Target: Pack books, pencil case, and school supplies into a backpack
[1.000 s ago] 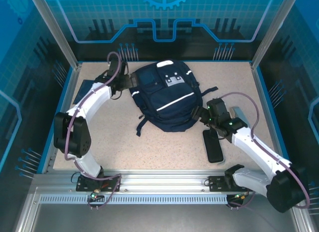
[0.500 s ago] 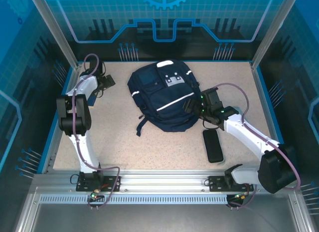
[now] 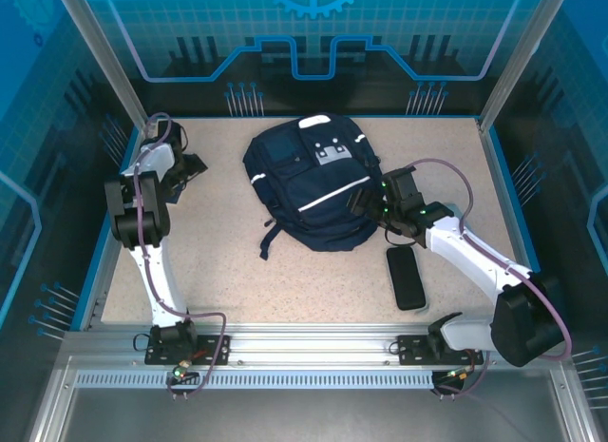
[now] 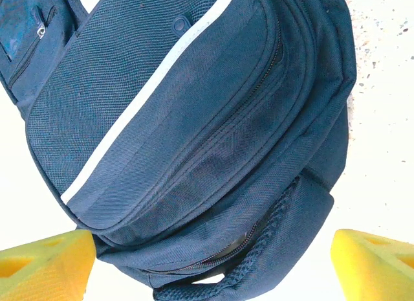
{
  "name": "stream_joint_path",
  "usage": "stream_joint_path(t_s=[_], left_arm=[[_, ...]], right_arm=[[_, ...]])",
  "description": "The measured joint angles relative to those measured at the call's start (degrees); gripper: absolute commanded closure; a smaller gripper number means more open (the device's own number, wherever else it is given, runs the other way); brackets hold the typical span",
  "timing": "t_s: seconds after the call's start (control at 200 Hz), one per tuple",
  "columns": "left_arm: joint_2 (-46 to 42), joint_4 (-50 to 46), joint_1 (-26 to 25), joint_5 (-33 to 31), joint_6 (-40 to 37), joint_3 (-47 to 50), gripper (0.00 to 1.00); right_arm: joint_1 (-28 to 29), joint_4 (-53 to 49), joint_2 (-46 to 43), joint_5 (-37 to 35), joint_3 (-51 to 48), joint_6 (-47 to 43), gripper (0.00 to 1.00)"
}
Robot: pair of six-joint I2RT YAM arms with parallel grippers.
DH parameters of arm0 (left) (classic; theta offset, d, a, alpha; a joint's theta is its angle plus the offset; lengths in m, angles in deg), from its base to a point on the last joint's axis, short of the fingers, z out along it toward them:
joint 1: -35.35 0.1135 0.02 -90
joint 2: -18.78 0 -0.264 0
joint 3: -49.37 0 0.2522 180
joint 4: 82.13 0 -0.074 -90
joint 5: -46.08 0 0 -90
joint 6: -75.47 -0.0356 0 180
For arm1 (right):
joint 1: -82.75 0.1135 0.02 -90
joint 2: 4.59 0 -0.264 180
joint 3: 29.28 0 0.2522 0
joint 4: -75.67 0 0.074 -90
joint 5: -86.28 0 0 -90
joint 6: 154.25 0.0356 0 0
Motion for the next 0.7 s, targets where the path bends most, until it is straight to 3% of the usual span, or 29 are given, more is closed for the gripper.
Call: stream_joint_path(t_s=[0.23, 0.455, 0.7], left_arm=[[-0.5, -0.7, 0.2, 3.8, 0.0, 0.6, 0.04], [-7.5, 2.8, 0.0, 12.6, 2.2, 10.8, 0.05], [-13.9, 6.3, -6.8, 15.7, 4.6, 20.6, 0.05]], right_arm=[[0.0, -0.3, -0.8, 0.0, 0.0, 1.1, 0.05], [0.4, -0.6, -1.9, -0.7, 0.0, 1.3, 0.07], [2.4, -0.6, -5.2, -2.2, -0.5, 2.2, 0.07]])
